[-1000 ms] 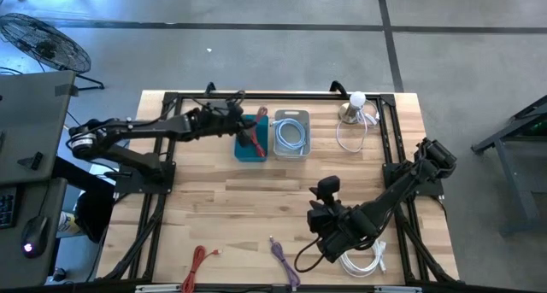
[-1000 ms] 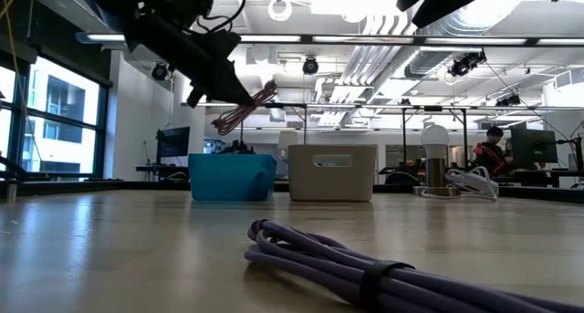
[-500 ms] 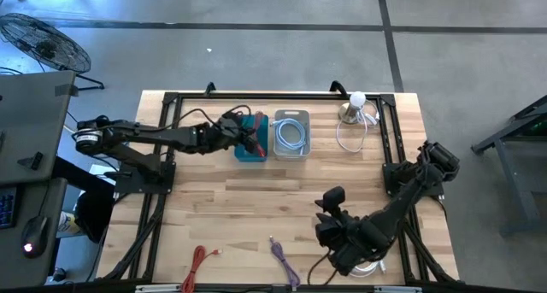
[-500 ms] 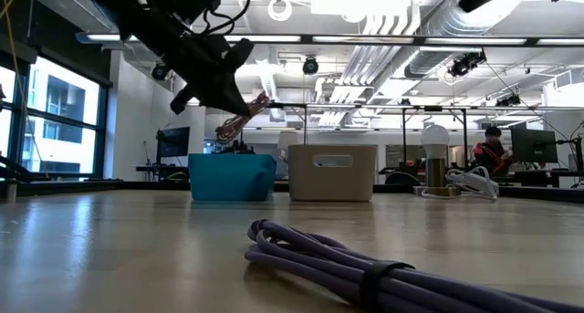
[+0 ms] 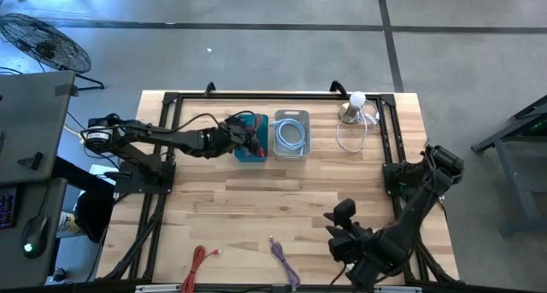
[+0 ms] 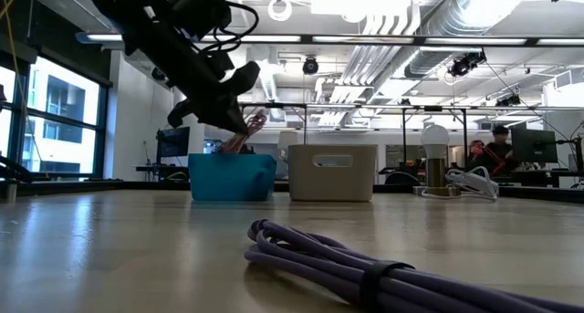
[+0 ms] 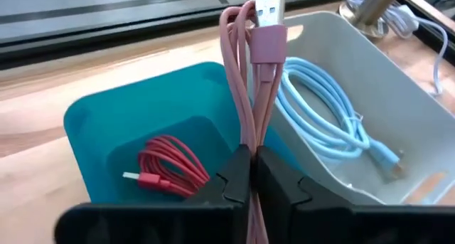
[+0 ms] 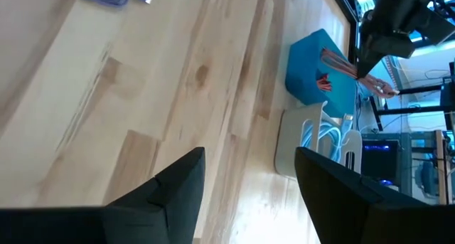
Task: Pick & Place USB Port
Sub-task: Put the pink charger cable into the blue bin, then put the violet charger cable into the blue bin
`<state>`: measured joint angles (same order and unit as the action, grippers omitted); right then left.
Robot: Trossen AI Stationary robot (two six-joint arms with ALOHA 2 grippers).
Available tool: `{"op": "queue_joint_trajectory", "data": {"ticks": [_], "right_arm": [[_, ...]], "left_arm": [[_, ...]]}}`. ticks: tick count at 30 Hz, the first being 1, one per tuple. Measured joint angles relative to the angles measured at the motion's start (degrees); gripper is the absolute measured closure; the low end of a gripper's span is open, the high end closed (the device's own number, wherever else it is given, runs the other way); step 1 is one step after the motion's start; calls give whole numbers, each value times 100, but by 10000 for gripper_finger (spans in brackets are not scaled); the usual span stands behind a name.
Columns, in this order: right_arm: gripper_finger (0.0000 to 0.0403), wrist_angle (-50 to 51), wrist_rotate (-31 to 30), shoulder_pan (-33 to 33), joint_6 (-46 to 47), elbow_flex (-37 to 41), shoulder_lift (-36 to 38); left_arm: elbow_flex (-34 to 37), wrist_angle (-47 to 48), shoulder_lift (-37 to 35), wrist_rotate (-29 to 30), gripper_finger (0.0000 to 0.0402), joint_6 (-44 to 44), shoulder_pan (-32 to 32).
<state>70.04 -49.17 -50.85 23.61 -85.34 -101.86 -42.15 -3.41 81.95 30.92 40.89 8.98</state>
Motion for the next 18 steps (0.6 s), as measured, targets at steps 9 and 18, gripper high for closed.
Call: {"op": "queue_joint_trajectory", "data": {"ticks": [9, 18], "right_arm": [[192, 110, -23, -188, 211, 0, 0], [192, 167, -118, -253, 206, 0, 0]], "left_arm": [[0, -5, 0, -334, 293, -145, 2], [-264, -70, -150, -713, 234, -1324, 2]]}}
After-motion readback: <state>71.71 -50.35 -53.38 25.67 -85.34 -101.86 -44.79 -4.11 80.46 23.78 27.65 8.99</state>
